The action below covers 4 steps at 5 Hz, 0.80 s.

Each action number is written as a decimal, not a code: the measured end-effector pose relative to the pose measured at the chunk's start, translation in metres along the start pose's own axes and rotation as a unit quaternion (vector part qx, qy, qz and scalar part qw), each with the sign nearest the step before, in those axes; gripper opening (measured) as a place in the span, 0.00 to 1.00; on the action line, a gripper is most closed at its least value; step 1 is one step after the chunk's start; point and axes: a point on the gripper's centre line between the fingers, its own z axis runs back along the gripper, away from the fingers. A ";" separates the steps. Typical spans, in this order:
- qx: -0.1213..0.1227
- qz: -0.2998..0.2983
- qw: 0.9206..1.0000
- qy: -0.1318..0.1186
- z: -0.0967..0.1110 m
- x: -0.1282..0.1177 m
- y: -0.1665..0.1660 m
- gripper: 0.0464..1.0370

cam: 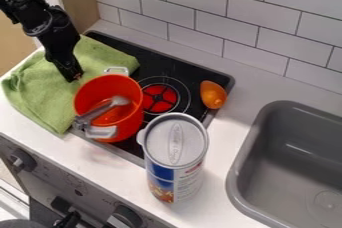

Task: Move the green cloth to the upper left side of the burner

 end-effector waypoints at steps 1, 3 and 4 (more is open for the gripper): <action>0.012 0.004 1.000 -0.022 -0.004 0.012 0.003 0.01; 0.055 0.020 0.998 -0.037 -0.018 0.049 0.023 0.01; 0.052 0.038 0.997 -0.040 -0.019 0.059 0.023 0.01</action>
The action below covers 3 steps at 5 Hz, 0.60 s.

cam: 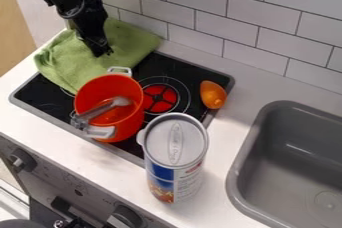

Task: Move the green cloth to the upper left side of the burner

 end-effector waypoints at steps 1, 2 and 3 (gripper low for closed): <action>0.003 0.015 1.000 0.005 -0.003 0.010 -0.010 0.01; 0.003 0.034 0.999 -0.005 -0.006 0.023 -0.022 0.01; -0.003 0.058 0.998 -0.026 -0.007 0.024 -0.032 0.01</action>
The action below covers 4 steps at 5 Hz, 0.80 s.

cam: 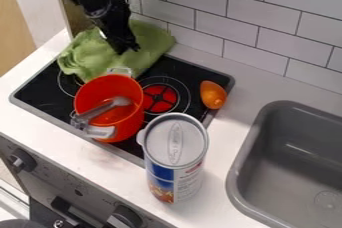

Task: Move the green cloth to the upper left side of the burner

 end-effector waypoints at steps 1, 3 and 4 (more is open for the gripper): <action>0.000 -0.004 1.000 -0.014 0.000 0.006 -0.014 0.01; 0.007 0.032 0.999 -0.027 -0.006 0.025 -0.025 0.01; 0.008 0.038 0.999 -0.021 -0.006 0.028 -0.028 0.01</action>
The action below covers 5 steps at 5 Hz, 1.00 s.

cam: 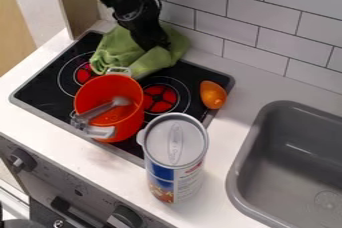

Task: Move the green cloth to the upper left side of the burner

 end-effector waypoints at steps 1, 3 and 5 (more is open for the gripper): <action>-0.015 0.009 1.000 0.009 0.002 -0.001 0.001 0.01; -0.017 0.050 0.998 0.020 0.013 -0.003 0.020 0.17; -0.002 0.074 0.997 -0.019 0.055 0.014 0.031 0.69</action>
